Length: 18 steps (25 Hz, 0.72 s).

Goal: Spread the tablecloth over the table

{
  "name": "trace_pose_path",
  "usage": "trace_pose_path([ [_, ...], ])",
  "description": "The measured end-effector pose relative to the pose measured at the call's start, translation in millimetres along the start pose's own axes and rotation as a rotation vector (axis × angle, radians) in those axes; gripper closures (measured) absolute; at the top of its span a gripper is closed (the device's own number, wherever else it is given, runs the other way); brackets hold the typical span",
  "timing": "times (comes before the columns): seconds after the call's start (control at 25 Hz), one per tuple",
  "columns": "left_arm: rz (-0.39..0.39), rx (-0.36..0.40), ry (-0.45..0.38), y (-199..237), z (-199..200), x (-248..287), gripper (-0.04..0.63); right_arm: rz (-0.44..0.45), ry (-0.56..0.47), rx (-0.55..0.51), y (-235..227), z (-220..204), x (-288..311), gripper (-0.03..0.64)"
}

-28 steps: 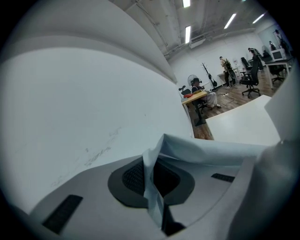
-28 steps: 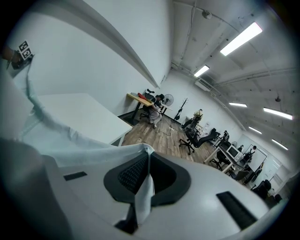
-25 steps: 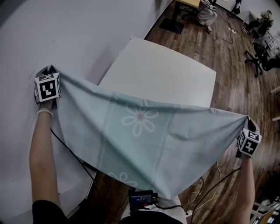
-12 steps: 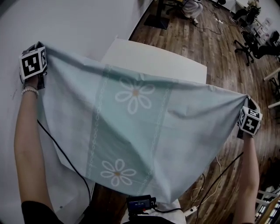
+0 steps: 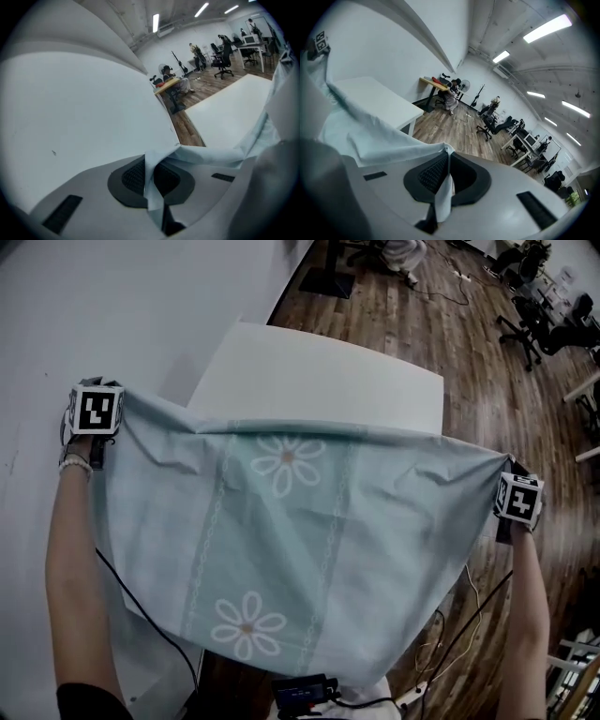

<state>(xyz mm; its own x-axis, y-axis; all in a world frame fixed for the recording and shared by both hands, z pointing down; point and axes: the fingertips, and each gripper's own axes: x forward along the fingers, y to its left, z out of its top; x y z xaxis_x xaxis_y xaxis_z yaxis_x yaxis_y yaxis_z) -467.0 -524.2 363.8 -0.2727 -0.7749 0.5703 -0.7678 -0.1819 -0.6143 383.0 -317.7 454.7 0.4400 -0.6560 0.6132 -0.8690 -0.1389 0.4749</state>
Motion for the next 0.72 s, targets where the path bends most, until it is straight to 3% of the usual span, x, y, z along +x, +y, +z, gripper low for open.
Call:
trace_pose_path([
  [0.2, -0.088, 0.119, 0.059, -39, -21, 11, 0.534, 0.059, 0.064, 0.008, 10, -30, 6, 0.578],
  [0.24, -0.125, 0.131, 0.081, -45, -27, 12, 0.498, 0.073, 0.069, 0.024, 11, -32, 5, 0.565],
  [0.32, -0.214, 0.151, 0.147, -56, -44, 13, 0.407, 0.115, 0.069, 0.074, 16, -35, 3, 0.448],
  [0.4, -0.289, 0.193, 0.216, -68, -64, 11, 0.322, 0.155, 0.059, 0.117, 23, -36, -1, 0.423],
  [0.48, -0.325, 0.222, 0.264, -76, -83, 7, 0.305, 0.205, 0.043, 0.149, 35, -37, -9, 0.416],
  [0.6, -0.357, 0.163, 0.254, -90, -102, -1, 0.301, 0.333, 0.008, 0.217, 66, -38, -28, 0.410],
  [0.72, -0.430, 0.049, 0.192, -117, -122, -18, 0.298, 0.427, -0.019, 0.258, 98, -46, -54, 0.408],
])
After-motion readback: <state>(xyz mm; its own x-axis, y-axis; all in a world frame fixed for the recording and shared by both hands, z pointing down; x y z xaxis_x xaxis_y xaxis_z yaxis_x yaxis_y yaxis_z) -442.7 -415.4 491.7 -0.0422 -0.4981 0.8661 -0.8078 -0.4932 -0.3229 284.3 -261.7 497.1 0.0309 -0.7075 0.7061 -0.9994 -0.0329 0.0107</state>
